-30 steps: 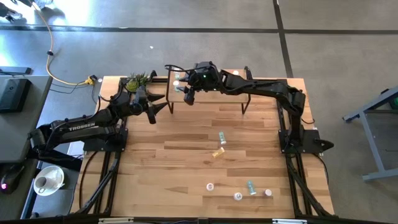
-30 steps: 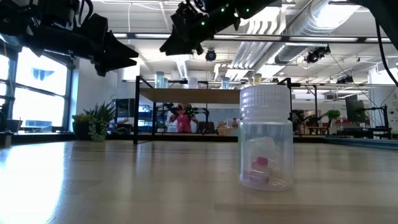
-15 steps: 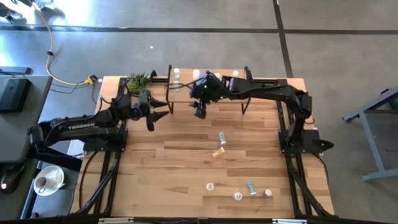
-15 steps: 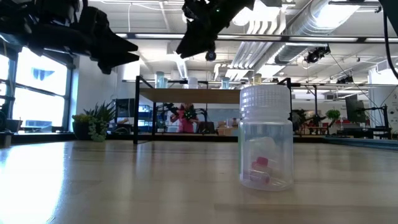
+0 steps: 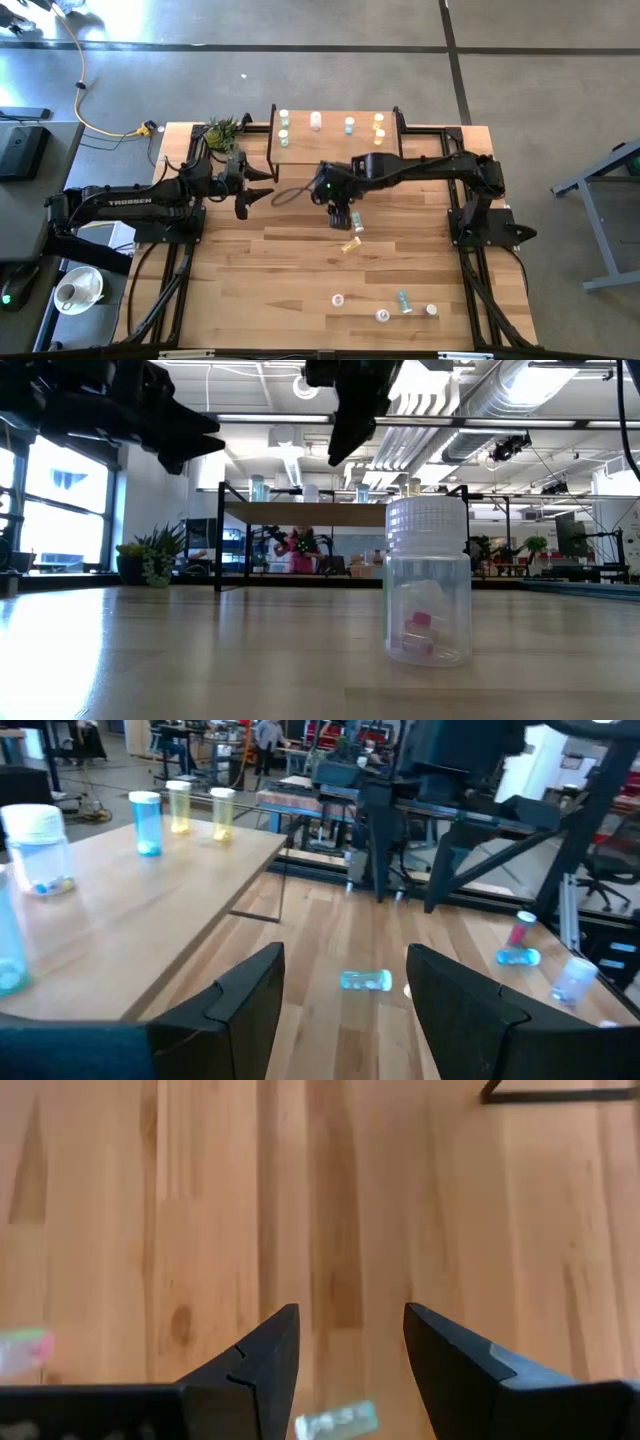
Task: Pick and place medicine bottles onto shelf by color
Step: Put the left transparent pill bottle on the shelf aligned with the other transparent pill bottle
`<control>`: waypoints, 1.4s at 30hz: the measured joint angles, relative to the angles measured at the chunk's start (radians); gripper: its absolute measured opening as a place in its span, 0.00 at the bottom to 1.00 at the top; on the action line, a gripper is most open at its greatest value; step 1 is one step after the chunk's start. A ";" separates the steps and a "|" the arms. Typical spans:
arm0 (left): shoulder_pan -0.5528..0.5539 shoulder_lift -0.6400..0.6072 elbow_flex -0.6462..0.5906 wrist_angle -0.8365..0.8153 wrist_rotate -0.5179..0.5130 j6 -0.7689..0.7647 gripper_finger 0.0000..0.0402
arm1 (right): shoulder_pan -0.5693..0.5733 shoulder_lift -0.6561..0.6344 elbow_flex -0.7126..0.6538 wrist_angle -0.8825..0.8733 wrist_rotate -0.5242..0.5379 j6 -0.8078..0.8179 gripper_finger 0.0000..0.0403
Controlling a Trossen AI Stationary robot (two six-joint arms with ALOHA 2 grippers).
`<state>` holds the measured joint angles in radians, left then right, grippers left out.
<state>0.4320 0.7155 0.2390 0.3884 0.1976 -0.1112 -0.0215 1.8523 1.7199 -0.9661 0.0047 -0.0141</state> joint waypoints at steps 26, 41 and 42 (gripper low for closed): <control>-0.100 0.000 0.000 0.003 -0.001 0.025 0.50 | 0.273 -0.151 -0.376 0.103 0.044 0.201 0.43; -0.100 0.000 0.000 -0.003 -0.003 0.010 0.50 | 0.450 -0.248 -0.573 0.486 0.048 0.247 0.43; -0.100 0.000 0.000 -0.002 -0.003 0.010 0.50 | 0.458 -0.247 -0.578 0.507 0.049 0.251 0.43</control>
<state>0.3321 0.7155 0.2390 0.3862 0.1944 -0.1013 0.4364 1.6051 1.1422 -0.4589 0.0532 0.2370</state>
